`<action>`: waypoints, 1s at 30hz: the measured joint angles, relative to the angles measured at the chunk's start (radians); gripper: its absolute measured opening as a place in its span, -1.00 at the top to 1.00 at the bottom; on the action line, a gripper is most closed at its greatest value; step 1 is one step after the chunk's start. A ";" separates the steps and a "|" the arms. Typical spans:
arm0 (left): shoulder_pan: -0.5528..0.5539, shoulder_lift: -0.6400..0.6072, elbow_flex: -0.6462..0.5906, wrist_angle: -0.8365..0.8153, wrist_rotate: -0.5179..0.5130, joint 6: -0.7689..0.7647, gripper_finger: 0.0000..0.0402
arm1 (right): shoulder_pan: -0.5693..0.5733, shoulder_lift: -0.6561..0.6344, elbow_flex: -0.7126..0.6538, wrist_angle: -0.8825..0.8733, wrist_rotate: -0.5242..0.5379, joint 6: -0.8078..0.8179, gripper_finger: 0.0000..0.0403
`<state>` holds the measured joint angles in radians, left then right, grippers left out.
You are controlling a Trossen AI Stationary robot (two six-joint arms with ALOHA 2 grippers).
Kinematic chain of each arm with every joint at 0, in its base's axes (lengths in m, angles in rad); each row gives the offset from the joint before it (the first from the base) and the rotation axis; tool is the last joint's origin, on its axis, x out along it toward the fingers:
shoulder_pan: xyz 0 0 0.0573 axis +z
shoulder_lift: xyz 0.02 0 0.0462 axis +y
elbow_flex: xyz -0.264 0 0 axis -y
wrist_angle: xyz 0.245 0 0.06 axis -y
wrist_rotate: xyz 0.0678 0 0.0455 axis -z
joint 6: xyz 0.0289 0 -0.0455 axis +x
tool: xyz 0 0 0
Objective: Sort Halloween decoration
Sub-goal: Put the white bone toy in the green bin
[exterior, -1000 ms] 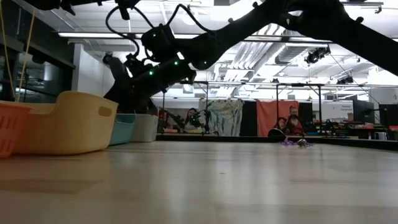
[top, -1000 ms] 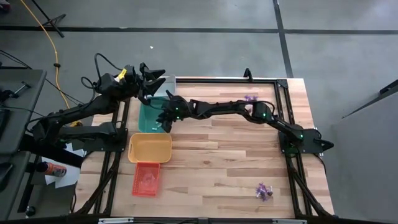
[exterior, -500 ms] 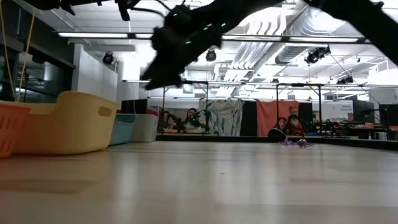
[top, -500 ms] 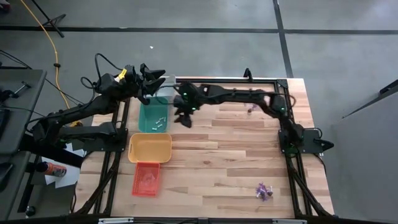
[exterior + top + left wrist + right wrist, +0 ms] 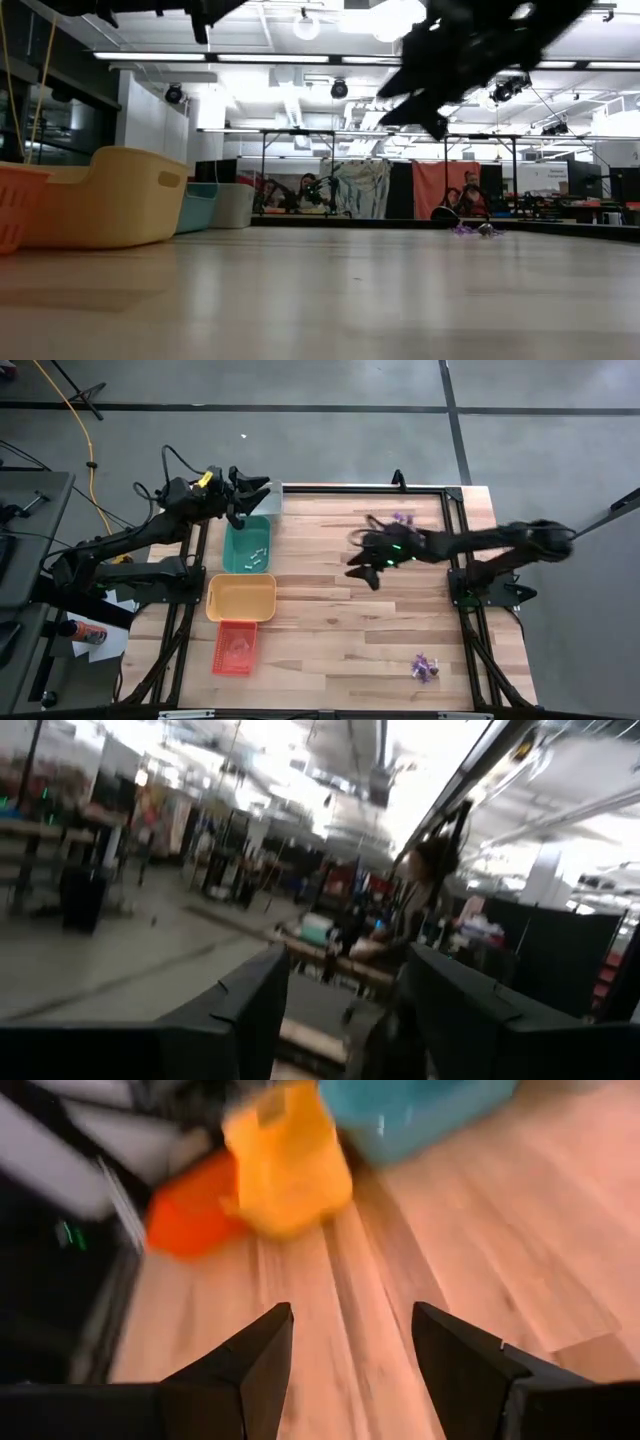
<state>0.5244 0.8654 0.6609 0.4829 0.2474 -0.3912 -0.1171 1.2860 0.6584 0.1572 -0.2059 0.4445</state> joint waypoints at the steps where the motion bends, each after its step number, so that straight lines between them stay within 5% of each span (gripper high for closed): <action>1: -0.004 0.000 0.000 -0.028 -0.001 0.000 0.04 | 0.016 -0.045 -0.039 0.041 0.040 0.033 0.00; 8: -0.108 0.043 -0.083 0.005 -0.018 0.017 0.11 | 0.045 -0.189 -0.082 0.177 0.173 0.031 0.00; 17: -0.271 0.107 -0.276 0.216 -0.179 0.050 0.91 | 0.014 -0.179 0.017 0.179 0.177 -0.103 0.00; 21: -0.273 0.122 -0.276 0.194 -0.169 0.054 0.95 | 0.004 -0.179 0.020 0.172 0.176 -0.083 0.00; 30: -0.280 0.163 -0.276 0.166 -0.106 0.051 1.00 | 0.096 -0.179 0.023 -0.257 -0.101 0.331 0.00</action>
<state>0.2447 1.0282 0.3851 0.6489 0.1419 -0.3403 -0.0214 1.1072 0.6811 -0.1001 -0.3069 0.7758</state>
